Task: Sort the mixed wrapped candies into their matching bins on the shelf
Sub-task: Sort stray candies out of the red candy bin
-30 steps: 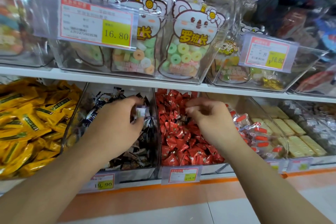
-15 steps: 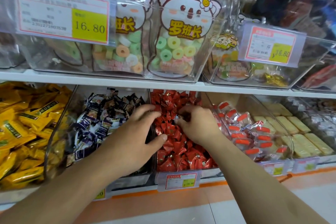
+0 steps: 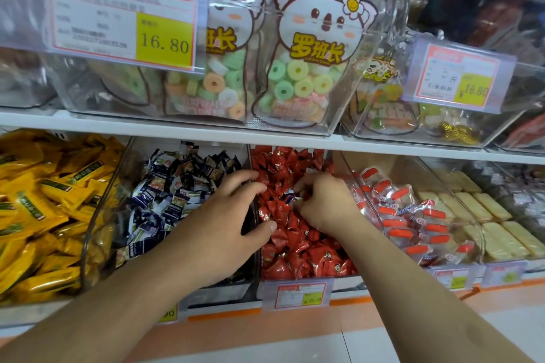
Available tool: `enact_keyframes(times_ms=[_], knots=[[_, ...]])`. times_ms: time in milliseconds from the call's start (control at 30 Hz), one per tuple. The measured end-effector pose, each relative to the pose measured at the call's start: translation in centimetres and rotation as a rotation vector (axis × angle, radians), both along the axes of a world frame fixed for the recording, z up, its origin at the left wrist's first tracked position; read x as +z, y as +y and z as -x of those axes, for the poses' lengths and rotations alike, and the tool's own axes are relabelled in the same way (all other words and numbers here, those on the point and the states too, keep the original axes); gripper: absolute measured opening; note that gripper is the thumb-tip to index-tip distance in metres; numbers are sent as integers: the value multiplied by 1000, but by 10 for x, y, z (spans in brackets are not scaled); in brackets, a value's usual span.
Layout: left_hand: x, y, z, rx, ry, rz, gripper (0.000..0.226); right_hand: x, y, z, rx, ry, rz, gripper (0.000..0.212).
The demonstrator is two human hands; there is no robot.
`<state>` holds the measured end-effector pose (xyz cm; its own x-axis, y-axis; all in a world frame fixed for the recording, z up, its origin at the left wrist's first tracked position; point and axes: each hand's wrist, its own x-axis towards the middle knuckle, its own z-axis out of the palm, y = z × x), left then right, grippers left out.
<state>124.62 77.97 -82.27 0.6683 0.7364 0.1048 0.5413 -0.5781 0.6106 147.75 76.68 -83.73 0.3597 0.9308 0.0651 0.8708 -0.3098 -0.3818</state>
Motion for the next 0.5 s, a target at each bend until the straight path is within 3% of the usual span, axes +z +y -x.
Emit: enact_keyframes(times_ms=[233, 500], knots=[[1, 0, 0, -1, -2, 9, 64, -1, -1, 0, -6, 18, -12, 13], [3, 0, 0, 3, -1, 21, 62, 3, -6, 0, 14, 53, -71, 18]])
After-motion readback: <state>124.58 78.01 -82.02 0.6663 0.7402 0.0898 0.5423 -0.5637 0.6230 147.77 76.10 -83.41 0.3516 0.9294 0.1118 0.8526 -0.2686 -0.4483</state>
